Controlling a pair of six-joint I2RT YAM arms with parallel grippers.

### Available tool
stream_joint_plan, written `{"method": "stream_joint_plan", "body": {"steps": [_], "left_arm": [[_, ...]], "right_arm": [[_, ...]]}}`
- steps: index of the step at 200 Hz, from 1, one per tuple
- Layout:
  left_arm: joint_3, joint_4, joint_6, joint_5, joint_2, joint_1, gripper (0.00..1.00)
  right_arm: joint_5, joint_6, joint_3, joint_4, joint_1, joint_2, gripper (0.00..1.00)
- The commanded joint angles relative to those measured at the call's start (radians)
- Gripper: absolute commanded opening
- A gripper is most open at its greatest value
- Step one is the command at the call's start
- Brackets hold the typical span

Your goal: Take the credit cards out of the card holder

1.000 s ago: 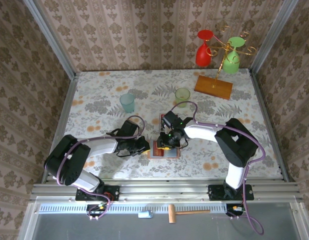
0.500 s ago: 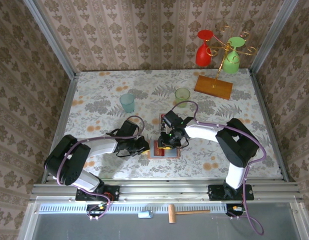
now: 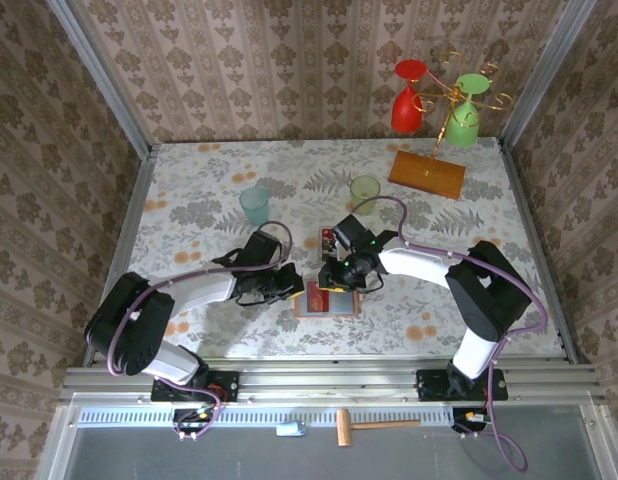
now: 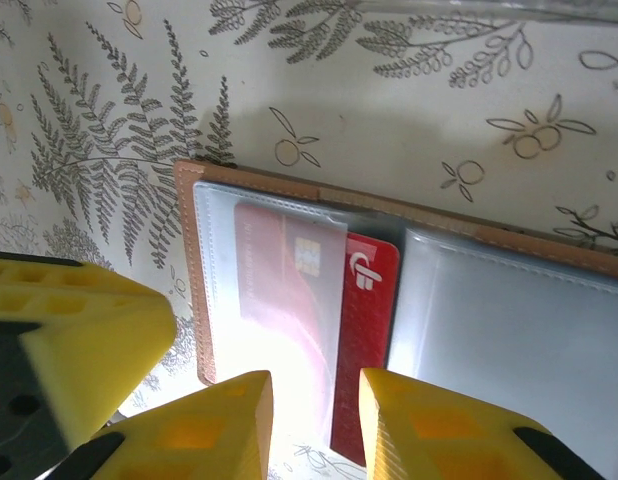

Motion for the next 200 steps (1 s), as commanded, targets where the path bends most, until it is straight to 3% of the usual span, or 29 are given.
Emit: {"method": "stream_joint_plan", "body": {"steps": [1, 200], "left_arm": [[0.033, -0.038, 0.022, -0.002, 0.019, -0.016, 0.00], [0.012, -0.080, 0.046, -0.044, 0.071, -0.027, 0.00]], "right_arm": [[-0.012, 0.016, -0.026, 0.008, -0.008, -0.030, 0.29], [-0.043, 0.015, -0.033, 0.015, -0.024, -0.011, 0.29]]}}
